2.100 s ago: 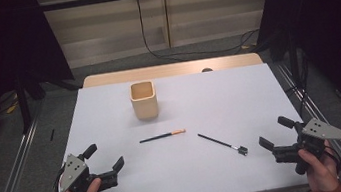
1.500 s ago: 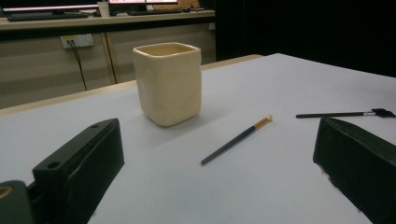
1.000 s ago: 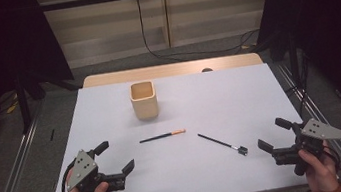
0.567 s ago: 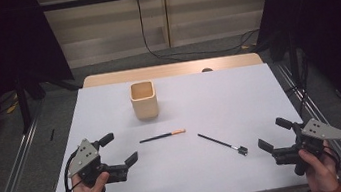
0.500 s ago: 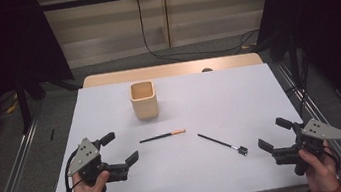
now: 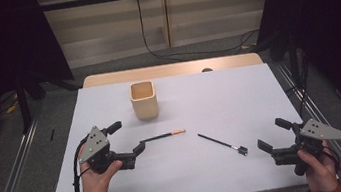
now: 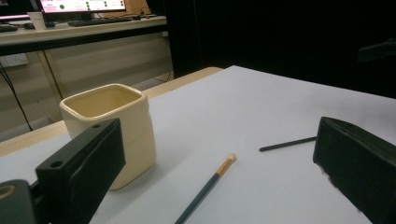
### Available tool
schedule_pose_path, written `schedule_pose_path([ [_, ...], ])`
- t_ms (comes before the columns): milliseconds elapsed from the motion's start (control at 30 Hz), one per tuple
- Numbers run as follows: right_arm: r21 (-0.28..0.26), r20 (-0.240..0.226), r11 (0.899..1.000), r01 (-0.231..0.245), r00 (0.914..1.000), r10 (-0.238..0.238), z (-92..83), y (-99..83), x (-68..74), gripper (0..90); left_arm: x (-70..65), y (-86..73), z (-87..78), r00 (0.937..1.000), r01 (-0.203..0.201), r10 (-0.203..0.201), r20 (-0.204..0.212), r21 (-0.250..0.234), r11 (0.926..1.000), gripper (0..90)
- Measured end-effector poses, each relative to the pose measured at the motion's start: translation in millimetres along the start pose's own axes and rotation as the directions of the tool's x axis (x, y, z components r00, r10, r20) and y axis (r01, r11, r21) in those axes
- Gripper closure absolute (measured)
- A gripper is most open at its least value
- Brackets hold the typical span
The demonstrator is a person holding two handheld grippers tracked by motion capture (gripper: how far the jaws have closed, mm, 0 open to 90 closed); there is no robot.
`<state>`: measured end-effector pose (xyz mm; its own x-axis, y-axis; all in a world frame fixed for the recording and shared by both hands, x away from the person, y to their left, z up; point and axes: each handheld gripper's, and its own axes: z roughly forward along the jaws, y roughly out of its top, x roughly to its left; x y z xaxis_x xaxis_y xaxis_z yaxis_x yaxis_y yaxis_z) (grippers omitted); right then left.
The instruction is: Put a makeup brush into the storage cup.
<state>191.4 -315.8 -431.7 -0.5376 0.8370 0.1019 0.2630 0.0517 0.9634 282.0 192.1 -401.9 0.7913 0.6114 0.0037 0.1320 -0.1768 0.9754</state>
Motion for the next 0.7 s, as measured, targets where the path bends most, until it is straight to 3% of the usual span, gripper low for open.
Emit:
schedule_pose_path([
  [167, -0.004, -0.006, 1.000, 0.001, 1.0000, -0.001, 0.1, 0.3, 0.5, 0.1, 4.8, 2.4, 6.1, 0.9991, 0.043, -0.043, 0.005, 0.015, 0.9990, 2.0],
  [367, -0.008, -0.005, 1.000, -0.006, 1.0000, 0.006, -0.5, 0.4, 0.0, 0.1, 5.9, 11.6, 15.9, 0.9991, 0.025, -0.026, 0.035, 0.038, 0.9990, 2.0],
  [700, -0.007, -0.006, 1.000, -0.005, 1.0000, 0.005, -0.5, 0.4, 0.1, 0.1, 6.8, 4.6, 36.6, 0.9962, 0.000, -0.008, 0.087, 0.090, 0.9959, 2.0],
])
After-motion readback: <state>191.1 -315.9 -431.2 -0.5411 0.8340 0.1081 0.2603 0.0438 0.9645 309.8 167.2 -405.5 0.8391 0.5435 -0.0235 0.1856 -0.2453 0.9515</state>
